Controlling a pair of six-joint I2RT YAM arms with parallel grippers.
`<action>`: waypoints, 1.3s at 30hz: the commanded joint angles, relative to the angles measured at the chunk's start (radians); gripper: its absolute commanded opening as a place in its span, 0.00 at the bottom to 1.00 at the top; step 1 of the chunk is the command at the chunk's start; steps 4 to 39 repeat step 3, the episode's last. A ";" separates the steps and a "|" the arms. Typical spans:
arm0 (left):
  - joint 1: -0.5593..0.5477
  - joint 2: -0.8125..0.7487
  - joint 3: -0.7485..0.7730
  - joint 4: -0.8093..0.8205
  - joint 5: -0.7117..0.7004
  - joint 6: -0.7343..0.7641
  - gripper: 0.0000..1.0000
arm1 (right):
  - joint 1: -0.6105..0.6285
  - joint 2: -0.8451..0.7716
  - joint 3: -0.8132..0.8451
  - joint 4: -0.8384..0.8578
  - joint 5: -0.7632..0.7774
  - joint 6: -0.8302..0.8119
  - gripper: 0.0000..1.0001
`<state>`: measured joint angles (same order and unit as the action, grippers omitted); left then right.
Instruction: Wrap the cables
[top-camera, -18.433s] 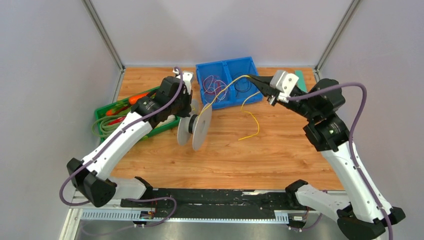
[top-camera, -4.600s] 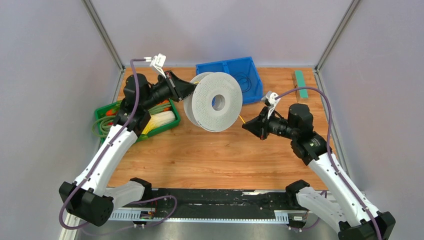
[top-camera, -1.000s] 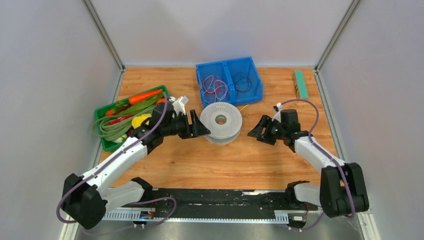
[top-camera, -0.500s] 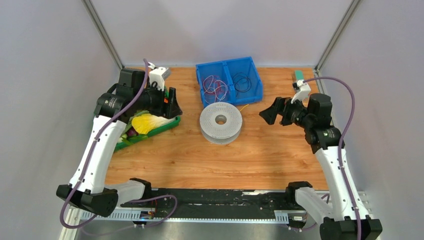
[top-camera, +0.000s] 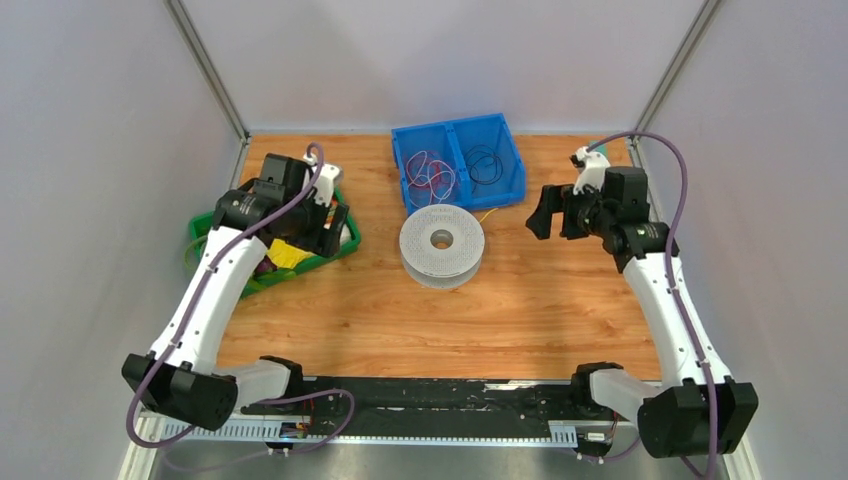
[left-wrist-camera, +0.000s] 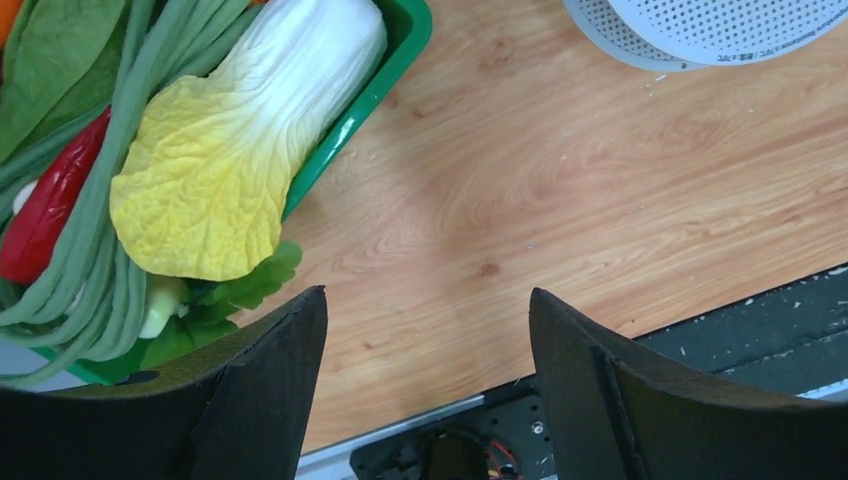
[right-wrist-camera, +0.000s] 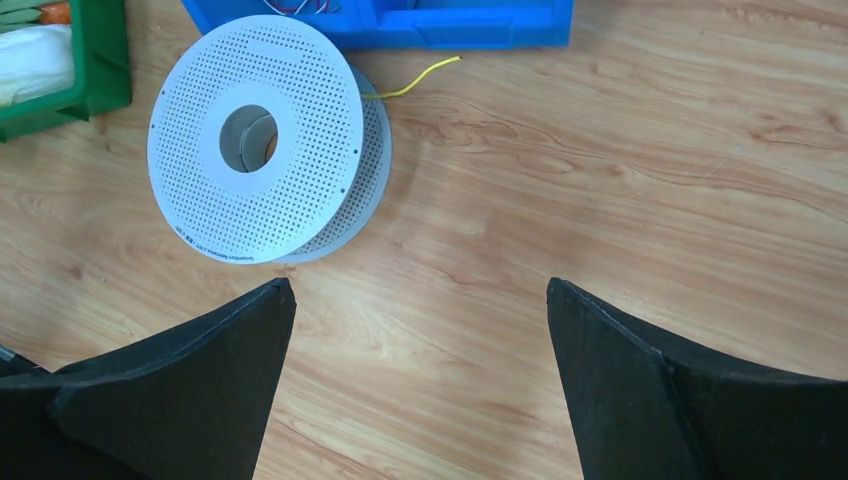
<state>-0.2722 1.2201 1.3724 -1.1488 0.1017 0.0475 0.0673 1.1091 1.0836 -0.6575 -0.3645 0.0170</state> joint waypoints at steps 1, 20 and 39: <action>0.004 -0.070 0.014 0.027 -0.062 0.035 0.81 | 0.006 -0.029 0.025 0.035 0.006 -0.023 1.00; 0.002 -0.076 0.025 0.024 -0.083 0.038 0.82 | 0.006 -0.043 0.042 0.033 0.003 -0.023 1.00; 0.002 -0.076 0.025 0.024 -0.083 0.038 0.82 | 0.006 -0.043 0.042 0.033 0.003 -0.023 1.00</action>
